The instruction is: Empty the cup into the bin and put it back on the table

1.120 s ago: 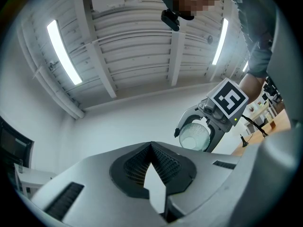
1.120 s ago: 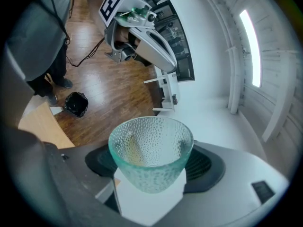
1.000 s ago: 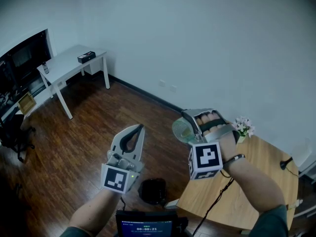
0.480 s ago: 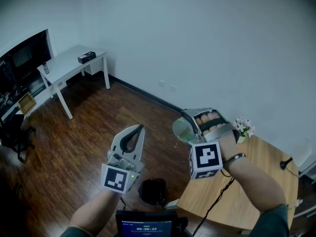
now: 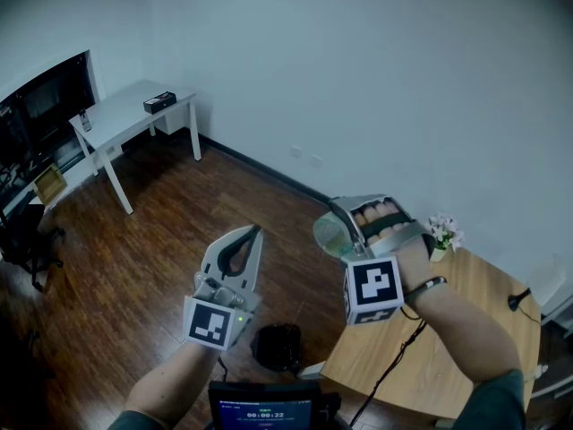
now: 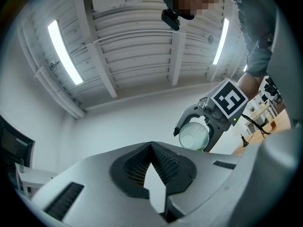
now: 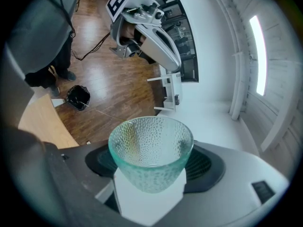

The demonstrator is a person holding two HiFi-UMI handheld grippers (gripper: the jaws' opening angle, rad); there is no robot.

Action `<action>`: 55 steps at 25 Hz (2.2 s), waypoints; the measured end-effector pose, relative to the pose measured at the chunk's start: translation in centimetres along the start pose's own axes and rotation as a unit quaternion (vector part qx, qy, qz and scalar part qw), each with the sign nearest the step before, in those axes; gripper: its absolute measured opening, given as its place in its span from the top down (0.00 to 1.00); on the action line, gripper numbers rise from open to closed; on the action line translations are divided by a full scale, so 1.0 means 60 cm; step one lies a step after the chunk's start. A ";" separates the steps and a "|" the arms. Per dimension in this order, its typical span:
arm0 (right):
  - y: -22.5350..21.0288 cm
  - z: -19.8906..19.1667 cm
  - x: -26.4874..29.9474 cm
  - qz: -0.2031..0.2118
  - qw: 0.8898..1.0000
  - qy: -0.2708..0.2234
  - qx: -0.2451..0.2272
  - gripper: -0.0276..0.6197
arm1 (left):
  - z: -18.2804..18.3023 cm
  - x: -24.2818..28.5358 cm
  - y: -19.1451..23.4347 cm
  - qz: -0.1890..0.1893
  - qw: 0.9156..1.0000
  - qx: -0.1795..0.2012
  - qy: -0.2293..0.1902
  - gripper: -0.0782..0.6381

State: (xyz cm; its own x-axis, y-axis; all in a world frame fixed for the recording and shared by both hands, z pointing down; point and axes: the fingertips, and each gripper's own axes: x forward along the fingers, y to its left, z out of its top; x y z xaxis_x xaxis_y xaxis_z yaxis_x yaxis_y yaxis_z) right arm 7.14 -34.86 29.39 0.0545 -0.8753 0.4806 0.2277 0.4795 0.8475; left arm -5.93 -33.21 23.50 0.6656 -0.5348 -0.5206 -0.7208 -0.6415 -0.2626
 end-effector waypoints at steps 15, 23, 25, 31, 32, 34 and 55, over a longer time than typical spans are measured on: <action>-0.019 0.017 -0.014 -0.012 0.999 0.004 -0.033 0.35 | 0.001 -0.007 0.016 0.002 1.000 -0.004 0.002 0.89; -0.028 0.024 -0.025 -0.029 0.998 0.000 -0.055 0.35 | 0.001 -0.006 0.013 0.005 1.000 -0.010 -0.003 0.89; -0.029 0.024 -0.026 -0.031 0.998 0.001 -0.059 0.35 | 0.000 -0.005 0.012 0.005 1.000 -0.010 -0.002 0.89; -0.047 0.035 -0.028 -0.041 0.997 0.000 -0.071 0.35 | 0.002 -0.006 0.025 0.007 1.000 -0.012 -0.001 0.89; -0.048 0.034 -0.029 -0.042 0.996 0.000 -0.074 0.35 | 0.001 -0.006 0.024 0.008 1.000 -0.013 -0.001 0.89; -0.045 0.030 -0.029 -0.042 0.996 0.001 -0.078 0.35 | -0.001 -0.005 0.019 0.008 1.000 -0.011 -0.002 0.89; -0.076 0.028 -0.044 -0.077 0.990 0.000 -0.119 0.35 | -0.003 0.003 0.019 0.006 1.000 -0.007 -0.002 0.89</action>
State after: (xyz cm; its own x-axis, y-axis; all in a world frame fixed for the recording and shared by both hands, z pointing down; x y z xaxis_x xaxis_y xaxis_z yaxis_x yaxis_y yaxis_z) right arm 4.31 -34.65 24.65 0.0015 -0.9370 0.3493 0.4553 0.3117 0.8340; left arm -6.59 -34.12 23.23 0.6556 -0.5403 -0.5274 -0.7263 -0.6422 -0.2450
